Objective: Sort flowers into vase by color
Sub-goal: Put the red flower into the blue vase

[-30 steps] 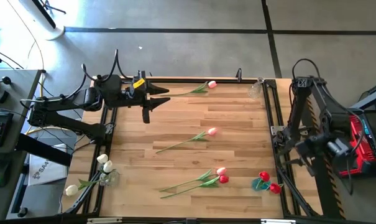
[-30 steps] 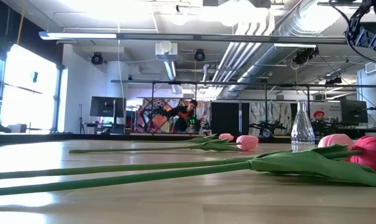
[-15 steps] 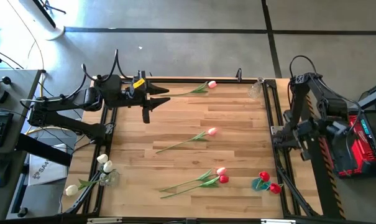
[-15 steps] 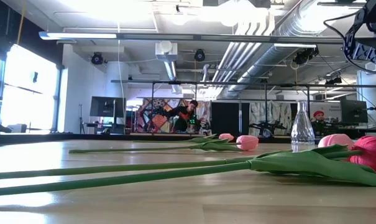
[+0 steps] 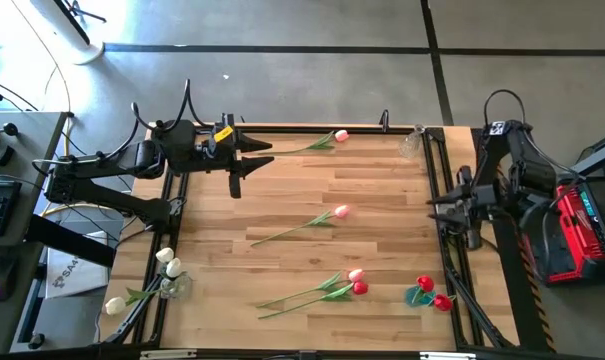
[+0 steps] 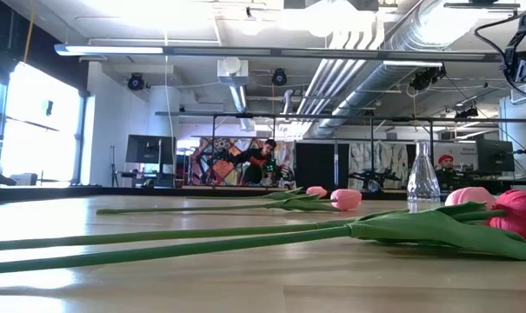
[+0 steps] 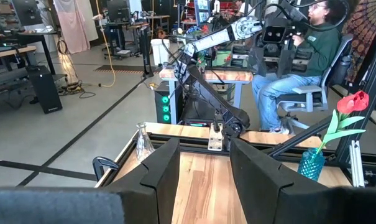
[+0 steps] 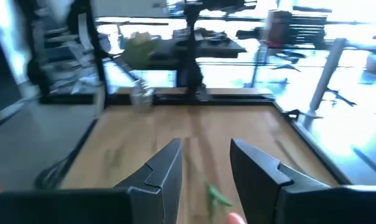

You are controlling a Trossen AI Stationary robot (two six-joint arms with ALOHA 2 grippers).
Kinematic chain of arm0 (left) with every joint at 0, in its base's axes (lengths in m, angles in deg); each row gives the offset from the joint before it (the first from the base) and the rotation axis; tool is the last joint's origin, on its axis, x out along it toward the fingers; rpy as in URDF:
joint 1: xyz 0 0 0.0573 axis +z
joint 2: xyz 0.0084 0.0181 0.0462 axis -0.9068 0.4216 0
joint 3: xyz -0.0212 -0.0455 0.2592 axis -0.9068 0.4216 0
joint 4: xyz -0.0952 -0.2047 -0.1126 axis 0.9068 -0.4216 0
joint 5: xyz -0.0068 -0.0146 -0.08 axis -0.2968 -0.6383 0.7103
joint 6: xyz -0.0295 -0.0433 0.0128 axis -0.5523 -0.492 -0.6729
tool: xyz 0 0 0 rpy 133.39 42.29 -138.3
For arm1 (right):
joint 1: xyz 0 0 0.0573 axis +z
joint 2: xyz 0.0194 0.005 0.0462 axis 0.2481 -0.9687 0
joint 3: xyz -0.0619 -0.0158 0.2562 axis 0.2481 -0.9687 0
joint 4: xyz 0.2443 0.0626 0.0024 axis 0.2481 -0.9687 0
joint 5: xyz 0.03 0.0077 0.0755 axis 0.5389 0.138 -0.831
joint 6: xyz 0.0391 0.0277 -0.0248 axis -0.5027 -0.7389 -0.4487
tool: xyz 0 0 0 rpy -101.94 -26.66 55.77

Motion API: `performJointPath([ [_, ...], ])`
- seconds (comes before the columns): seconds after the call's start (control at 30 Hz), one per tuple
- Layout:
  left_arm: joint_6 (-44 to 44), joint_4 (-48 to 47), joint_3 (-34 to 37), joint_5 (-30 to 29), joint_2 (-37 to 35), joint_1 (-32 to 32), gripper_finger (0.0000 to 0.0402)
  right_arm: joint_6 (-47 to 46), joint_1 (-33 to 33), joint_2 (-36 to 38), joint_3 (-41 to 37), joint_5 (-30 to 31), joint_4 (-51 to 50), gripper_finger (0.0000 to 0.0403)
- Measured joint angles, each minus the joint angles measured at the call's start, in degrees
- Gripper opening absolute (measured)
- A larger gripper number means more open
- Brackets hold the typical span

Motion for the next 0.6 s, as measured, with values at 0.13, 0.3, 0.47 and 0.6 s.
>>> performJointPath([
  [0.13, 0.0, 0.0, 0.0, 0.0, 0.0, 0.0, 0.0128, 0.6, -5.7, -1.1, 0.0, 2.4, 3.1, 0.0123],
  [0.3, 0.0, 0.0, 0.0, 0.0, 0.0, 0.0, 0.0128, 1.2, -14.3, -3.3, 0.0, 3.6, 9.6, 0.0123],
  [0.47, 0.0, 0.0, 0.0, 0.0, 0.0, 0.0, 0.0128, -0.4, -22.1, -8.6, 0.0, 2.1, 15.3, 0.0123],
  [0.6, 0.0, 0.0, 0.0, 0.0, 0.0, 0.0, 0.0128, -7.5, -26.1, -13.7, -0.1, 1.6, 16.7, 0.0123],
])
